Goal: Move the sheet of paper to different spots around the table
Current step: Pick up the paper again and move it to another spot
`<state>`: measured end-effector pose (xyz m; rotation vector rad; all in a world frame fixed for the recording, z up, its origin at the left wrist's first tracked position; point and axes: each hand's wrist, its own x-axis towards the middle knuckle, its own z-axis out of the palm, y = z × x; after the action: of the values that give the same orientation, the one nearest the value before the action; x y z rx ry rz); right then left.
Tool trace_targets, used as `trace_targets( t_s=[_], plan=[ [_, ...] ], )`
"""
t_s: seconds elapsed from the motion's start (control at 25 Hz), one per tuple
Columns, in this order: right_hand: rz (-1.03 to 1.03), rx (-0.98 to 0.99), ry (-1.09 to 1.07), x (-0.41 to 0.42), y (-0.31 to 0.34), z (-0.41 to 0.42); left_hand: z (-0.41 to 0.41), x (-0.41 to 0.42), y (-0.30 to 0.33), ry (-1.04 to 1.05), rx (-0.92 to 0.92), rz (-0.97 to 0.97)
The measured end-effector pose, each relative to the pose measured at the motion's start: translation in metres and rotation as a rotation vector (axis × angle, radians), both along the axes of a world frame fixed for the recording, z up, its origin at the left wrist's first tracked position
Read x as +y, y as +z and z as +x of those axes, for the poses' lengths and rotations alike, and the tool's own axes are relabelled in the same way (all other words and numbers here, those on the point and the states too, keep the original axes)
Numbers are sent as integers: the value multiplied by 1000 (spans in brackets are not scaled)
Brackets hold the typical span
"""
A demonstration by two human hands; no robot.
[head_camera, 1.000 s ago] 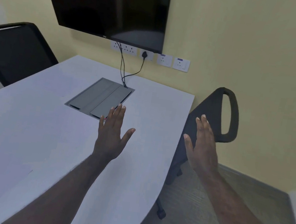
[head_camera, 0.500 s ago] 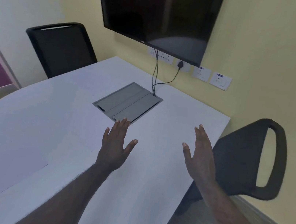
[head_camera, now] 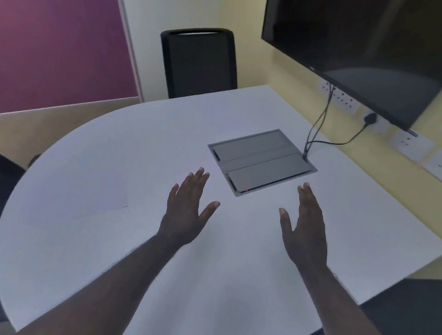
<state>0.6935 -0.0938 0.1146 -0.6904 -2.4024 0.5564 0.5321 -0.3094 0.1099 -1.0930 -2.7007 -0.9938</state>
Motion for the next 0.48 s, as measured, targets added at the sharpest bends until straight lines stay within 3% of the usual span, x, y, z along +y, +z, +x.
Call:
trace_targets(
  t_s=[0.48],
  plan=[
    [-29,-46,142,-6,-29,-121,-75,-31,-28,129,-115,-12]
  ],
)
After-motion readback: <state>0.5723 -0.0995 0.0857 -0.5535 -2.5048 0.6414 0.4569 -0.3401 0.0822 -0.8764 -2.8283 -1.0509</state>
